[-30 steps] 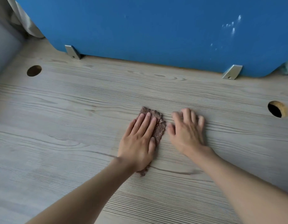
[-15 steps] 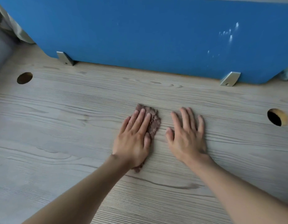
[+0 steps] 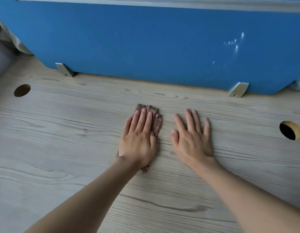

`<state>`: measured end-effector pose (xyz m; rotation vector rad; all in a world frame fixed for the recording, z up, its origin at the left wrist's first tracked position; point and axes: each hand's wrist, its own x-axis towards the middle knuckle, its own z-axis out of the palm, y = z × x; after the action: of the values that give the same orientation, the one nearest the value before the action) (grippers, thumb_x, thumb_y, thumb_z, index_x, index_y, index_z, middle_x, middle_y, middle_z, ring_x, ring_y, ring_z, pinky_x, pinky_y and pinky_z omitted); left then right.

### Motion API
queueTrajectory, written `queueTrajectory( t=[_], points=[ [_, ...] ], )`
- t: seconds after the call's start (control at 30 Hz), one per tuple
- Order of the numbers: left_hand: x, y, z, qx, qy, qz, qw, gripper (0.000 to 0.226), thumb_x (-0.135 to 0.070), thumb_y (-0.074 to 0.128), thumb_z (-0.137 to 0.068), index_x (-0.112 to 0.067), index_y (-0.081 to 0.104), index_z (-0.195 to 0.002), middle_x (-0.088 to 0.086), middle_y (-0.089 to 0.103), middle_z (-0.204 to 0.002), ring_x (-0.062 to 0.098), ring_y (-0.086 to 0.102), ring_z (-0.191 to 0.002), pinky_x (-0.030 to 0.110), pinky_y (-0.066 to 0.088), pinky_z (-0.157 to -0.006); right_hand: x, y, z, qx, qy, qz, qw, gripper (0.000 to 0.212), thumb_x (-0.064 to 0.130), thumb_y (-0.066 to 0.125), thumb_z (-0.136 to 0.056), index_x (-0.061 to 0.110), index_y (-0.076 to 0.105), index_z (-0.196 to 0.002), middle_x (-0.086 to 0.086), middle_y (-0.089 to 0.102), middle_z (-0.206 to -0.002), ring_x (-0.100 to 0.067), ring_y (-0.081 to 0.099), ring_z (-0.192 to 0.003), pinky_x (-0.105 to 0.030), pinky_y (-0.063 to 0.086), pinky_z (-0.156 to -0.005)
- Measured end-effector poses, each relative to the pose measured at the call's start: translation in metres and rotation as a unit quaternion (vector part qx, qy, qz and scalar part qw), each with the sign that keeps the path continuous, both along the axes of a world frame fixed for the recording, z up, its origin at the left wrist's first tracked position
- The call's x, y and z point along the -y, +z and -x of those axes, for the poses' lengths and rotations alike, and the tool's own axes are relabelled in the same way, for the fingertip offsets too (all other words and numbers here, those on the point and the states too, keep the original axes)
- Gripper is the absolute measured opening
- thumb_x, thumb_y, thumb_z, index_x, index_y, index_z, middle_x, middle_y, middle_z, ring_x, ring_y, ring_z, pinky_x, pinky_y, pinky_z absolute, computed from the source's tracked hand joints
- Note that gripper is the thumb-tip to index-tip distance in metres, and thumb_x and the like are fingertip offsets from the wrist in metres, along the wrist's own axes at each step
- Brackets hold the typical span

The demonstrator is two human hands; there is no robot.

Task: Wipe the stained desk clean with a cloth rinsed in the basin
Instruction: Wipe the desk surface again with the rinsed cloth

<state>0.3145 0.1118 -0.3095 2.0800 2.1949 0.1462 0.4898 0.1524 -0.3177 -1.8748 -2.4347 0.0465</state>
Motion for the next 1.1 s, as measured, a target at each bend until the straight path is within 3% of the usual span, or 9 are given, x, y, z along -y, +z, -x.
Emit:
queueTrajectory(
  t=[0.17,0.4,0.6,0.77,0.93,1.1],
  points=[
    [0.022,0.0,-0.007,0.008,-0.12,0.006,0.993,0.066,-0.038,0.029,-0.095,-0.017,0.026,-0.157,0.004,0.019,-0.165,0.02,0.01,-0.154,0.042,0.014,-0.123,0.0,0.003,0.0,-0.006,-0.001,0.006,1.0,0.062,0.047,0.026,-0.092,0.027,0.046,-0.147,-0.013,0.033,-0.16,-0.029,0.024,-0.15,-0.06,0.013,-0.118],
    [-0.025,0.0,-0.008,0.001,-0.016,0.006,1.0,0.071,-0.041,0.013,-0.092,-0.018,0.013,-0.16,0.003,0.007,-0.166,0.019,0.0,-0.154,0.039,0.002,-0.125,0.001,0.001,0.0,-0.008,0.001,0.0,1.0,0.061,0.046,0.028,-0.092,0.025,0.046,-0.147,-0.013,0.035,-0.159,-0.03,0.025,-0.15,-0.061,0.014,-0.118],
    [-0.021,-0.002,-0.001,-0.001,-0.129,0.011,0.992,0.067,-0.039,0.022,-0.096,-0.017,0.02,-0.159,0.003,0.013,-0.166,0.018,0.005,-0.154,0.039,0.007,-0.124,0.001,0.004,-0.001,-0.008,0.002,0.004,1.0,0.063,0.047,0.028,-0.092,0.025,0.045,-0.148,-0.014,0.034,-0.159,-0.03,0.024,-0.15,-0.061,0.015,-0.118],
    [-0.051,0.003,-0.007,0.003,-0.053,0.019,0.998,0.073,-0.042,0.008,-0.091,-0.018,0.008,-0.16,0.001,0.001,-0.167,0.017,-0.007,-0.154,0.037,-0.002,-0.125,0.001,0.005,-0.001,-0.006,0.005,0.004,1.0,0.063,0.046,0.03,-0.092,0.025,0.045,-0.149,-0.014,0.034,-0.159,-0.031,0.024,-0.15,-0.061,0.015,-0.118],
    [-0.043,0.001,-0.006,0.0,-0.151,0.019,0.988,0.067,-0.04,0.018,-0.096,-0.016,0.017,-0.159,0.001,0.009,-0.166,0.017,0.0,-0.154,0.038,0.004,-0.123,0.002,0.006,0.0,-0.009,0.005,0.007,1.0,0.061,0.045,0.032,-0.092,0.024,0.047,-0.148,-0.014,0.034,-0.159,-0.03,0.024,-0.15,-0.061,0.015,-0.118],
    [-0.084,0.004,-0.004,-0.005,-0.069,0.021,0.997,0.077,-0.044,0.004,-0.087,-0.019,0.006,-0.16,0.0,0.0,-0.167,0.017,-0.006,-0.154,0.036,-0.004,-0.124,0.002,0.005,0.0,-0.013,0.004,0.003,1.0,0.06,0.045,0.033,-0.092,0.024,0.047,-0.147,-0.013,0.035,-0.159,-0.031,0.025,-0.15,-0.062,0.018,-0.117]
  ],
)
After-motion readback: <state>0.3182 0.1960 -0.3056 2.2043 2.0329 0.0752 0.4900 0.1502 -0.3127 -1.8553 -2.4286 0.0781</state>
